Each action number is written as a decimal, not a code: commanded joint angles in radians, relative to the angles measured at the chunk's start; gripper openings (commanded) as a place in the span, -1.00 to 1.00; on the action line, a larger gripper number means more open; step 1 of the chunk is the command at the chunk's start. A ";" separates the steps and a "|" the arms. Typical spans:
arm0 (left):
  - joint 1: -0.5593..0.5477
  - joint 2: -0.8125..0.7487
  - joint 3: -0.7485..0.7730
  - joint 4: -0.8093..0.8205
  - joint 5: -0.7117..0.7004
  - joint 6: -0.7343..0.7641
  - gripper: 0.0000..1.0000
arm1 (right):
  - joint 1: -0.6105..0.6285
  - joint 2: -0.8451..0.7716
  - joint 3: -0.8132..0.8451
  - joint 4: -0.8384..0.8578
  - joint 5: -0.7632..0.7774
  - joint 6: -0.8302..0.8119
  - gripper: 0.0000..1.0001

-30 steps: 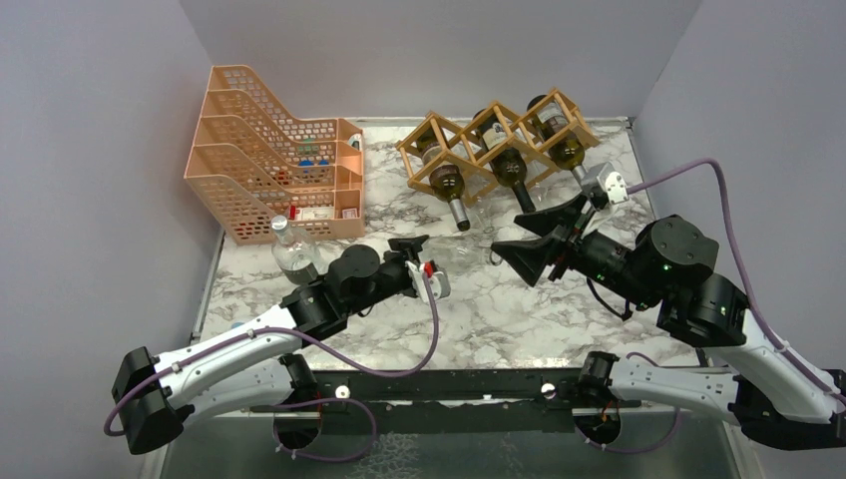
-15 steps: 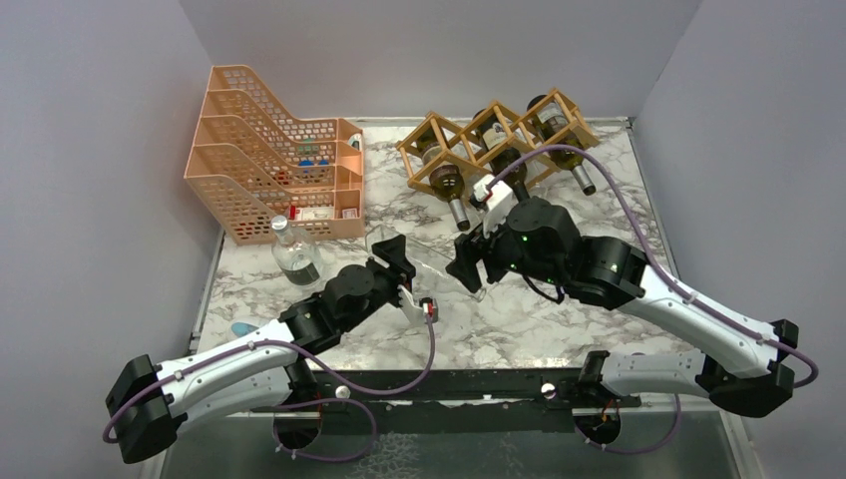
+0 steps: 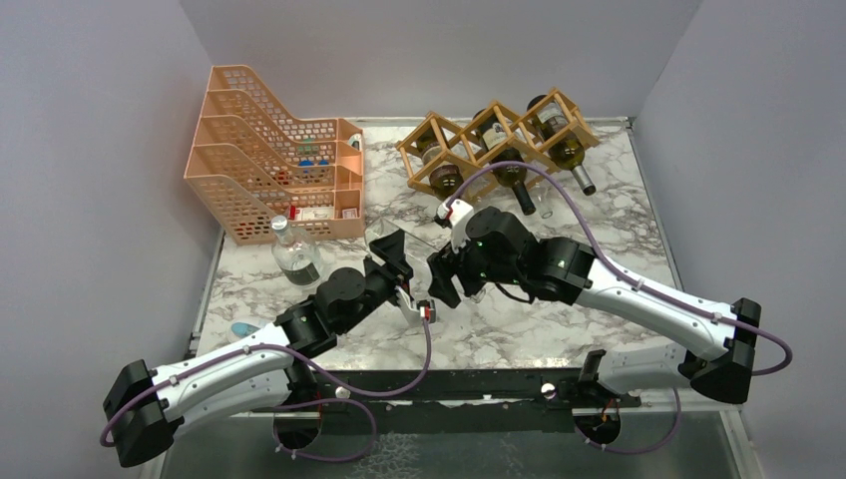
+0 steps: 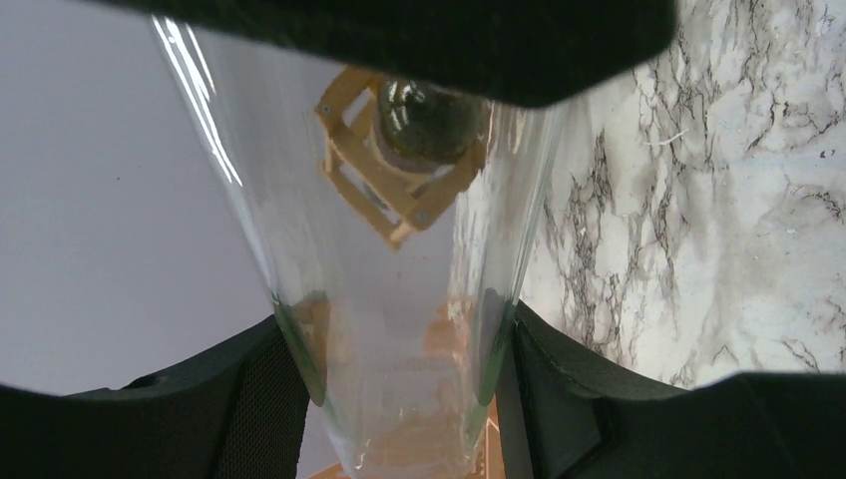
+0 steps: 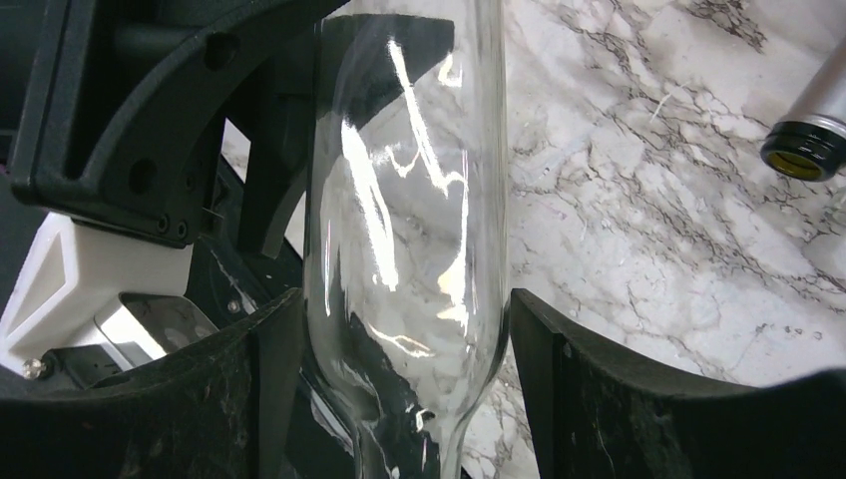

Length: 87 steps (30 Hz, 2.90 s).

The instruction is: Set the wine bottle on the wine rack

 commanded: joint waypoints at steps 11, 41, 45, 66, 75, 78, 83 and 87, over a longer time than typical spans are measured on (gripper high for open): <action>-0.010 -0.038 -0.001 0.090 0.007 0.032 -1.00 | 0.006 0.057 -0.018 0.123 -0.010 0.050 0.34; -0.010 0.003 0.307 -0.081 -0.100 -0.748 0.97 | -0.025 0.065 0.252 0.212 0.612 -0.206 -0.96; -0.010 0.077 0.461 -0.234 -0.139 -1.011 0.98 | -0.122 0.118 0.333 0.278 0.553 -0.251 -0.97; -0.008 0.061 0.545 -0.288 -0.192 -1.255 0.98 | -0.546 0.417 0.565 0.239 0.088 -0.143 -0.97; -0.008 0.054 0.545 -0.299 -0.192 -1.240 0.98 | -0.584 0.531 0.664 0.141 0.028 -0.119 -0.88; -0.008 0.048 0.534 -0.288 -0.191 -1.231 0.98 | -0.584 0.565 0.684 0.103 0.042 -0.125 -0.84; -0.008 0.042 0.522 -0.280 -0.193 -1.226 0.98 | -0.585 0.595 0.668 0.095 0.089 -0.161 -0.73; -0.008 0.046 0.521 -0.283 -0.194 -1.226 0.98 | -0.584 0.615 0.658 0.092 0.104 -0.212 -0.64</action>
